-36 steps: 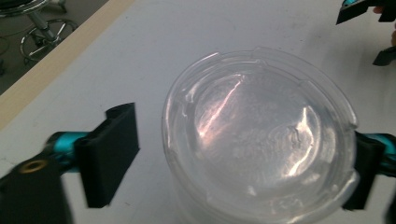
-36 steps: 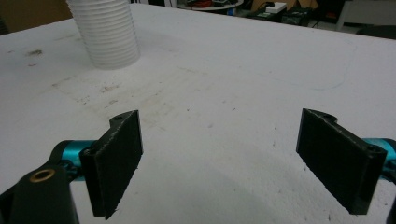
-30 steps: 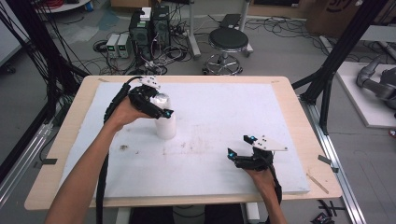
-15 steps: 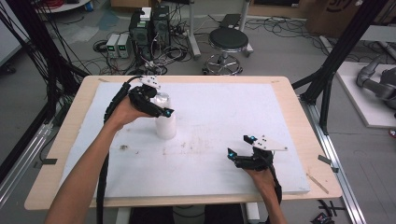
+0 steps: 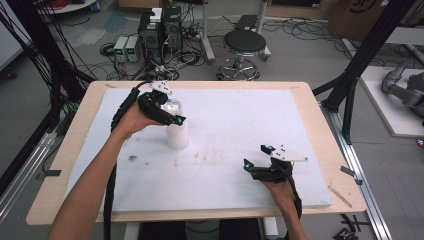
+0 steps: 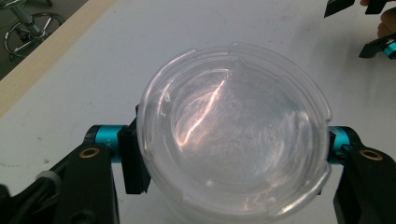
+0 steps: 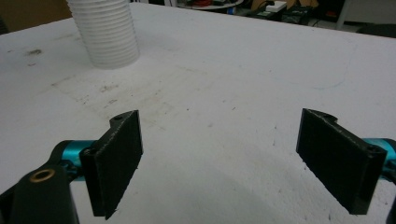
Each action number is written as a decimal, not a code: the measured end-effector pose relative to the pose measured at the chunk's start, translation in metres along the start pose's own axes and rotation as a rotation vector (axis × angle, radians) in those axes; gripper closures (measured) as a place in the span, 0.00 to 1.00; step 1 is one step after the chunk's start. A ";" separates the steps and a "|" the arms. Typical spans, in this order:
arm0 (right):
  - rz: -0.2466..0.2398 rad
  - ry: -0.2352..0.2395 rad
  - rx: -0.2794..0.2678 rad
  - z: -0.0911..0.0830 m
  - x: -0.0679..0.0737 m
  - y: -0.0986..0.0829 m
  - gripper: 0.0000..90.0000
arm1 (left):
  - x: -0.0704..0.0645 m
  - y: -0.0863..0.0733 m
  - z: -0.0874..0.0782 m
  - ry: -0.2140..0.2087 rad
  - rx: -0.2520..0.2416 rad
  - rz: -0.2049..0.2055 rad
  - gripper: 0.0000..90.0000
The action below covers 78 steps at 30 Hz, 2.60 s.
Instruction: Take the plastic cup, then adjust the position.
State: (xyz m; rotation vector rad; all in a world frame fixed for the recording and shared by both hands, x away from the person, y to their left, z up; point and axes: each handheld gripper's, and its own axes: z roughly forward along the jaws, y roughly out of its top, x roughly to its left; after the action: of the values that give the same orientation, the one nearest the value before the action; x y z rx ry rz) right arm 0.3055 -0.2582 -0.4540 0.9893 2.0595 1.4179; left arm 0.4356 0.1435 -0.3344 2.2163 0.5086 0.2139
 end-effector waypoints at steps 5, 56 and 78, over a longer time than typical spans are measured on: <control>-0.006 -0.001 -0.002 0.000 0.000 0.000 0.16 | -0.001 0.007 -0.006 0.005 -0.013 0.002 0.39; 0.006 -0.004 0.004 0.001 0.000 0.000 0.16 | -0.099 -0.025 -0.039 -0.146 -0.386 0.082 0.41; -0.010 0.000 -0.001 0.001 0.001 0.000 0.16 | -0.105 -0.075 -0.017 -0.235 -0.487 0.028 0.41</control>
State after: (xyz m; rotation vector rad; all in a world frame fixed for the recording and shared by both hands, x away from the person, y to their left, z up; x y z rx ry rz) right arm 0.3055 -0.2573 -0.4542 0.9766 2.0612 1.4138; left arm 0.3141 0.1537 -0.3793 1.7441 0.2605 0.0780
